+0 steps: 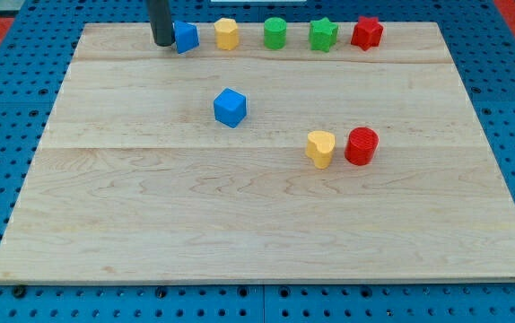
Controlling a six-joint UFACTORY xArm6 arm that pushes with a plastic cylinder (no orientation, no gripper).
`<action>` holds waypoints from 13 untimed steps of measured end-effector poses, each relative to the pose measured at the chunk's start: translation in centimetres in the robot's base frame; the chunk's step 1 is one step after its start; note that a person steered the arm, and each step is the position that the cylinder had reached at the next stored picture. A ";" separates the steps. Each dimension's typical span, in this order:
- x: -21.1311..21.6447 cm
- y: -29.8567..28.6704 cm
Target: Slide the blue cube towards the blue triangle
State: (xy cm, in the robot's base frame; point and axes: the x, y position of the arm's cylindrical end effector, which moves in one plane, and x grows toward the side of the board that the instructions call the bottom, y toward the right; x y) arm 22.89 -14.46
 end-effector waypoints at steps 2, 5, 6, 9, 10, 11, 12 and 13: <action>-3.0 1.3; 6.1 13.0; 13.8 13.3; 8.9 10.9; 17.9 11.7; 18.7 3.7; 17.2 -4.6; 12.3 -5.4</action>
State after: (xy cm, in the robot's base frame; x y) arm 35.16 -19.84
